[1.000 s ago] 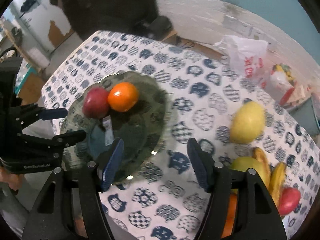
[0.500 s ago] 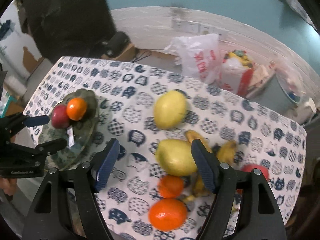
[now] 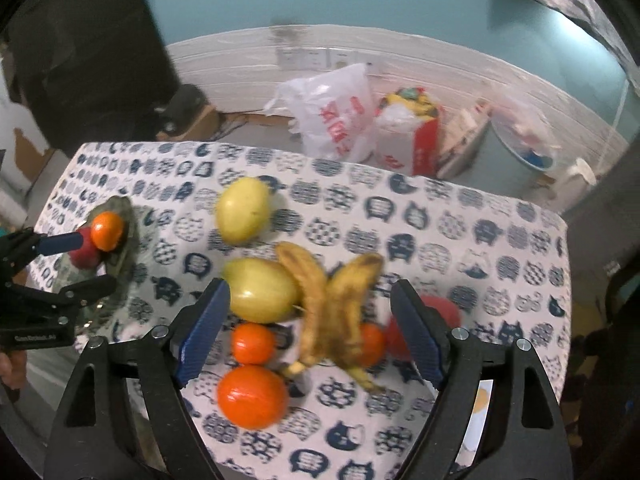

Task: Organize fruits
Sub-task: 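Withdraw both tools from the bowl back toward the fruit pile, then grasp a second red apple with the right tool while the left tool grasps the yellow-green pear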

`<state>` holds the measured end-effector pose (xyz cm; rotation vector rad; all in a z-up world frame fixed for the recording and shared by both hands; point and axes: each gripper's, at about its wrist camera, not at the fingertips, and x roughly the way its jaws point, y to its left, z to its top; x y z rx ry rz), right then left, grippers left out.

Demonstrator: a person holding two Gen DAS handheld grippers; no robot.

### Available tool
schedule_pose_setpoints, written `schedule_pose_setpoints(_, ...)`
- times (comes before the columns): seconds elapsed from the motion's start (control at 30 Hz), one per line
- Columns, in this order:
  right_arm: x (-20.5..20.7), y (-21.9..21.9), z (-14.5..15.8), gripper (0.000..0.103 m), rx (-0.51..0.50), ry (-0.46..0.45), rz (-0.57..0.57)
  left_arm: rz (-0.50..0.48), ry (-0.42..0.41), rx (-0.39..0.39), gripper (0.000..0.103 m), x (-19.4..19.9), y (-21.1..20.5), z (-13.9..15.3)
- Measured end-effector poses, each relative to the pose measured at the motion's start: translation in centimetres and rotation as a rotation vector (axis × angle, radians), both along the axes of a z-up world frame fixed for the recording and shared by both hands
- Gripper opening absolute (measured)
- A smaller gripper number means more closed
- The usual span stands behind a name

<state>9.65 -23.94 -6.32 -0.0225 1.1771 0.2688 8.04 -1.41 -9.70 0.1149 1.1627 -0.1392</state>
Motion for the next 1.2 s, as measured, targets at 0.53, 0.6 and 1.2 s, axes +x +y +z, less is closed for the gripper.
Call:
schedule_pose_setpoints(0.53, 1.5, -8.6, -7.6, 0.083, -0.047, 0.194, -0.214, -0.051, 0.028, 0.038, 0.088, 2.6, -3.1, -2.6)
schedule_pose_setpoints(0.6, 1.6, -8.9, -8.5, 0.083, -0.050, 0.213, -0.218, -0.049, 0.041, 0.028, 0.088, 2.9, -3.2, -3.0)
schedule_pose_setpoints(1.2, 2.1, -8.9, -12.1, 0.077, -0.041, 0.277, -0.201, -0.014, 0.095, -0.014, 0.088, 6.5, -3.5, -5.2)
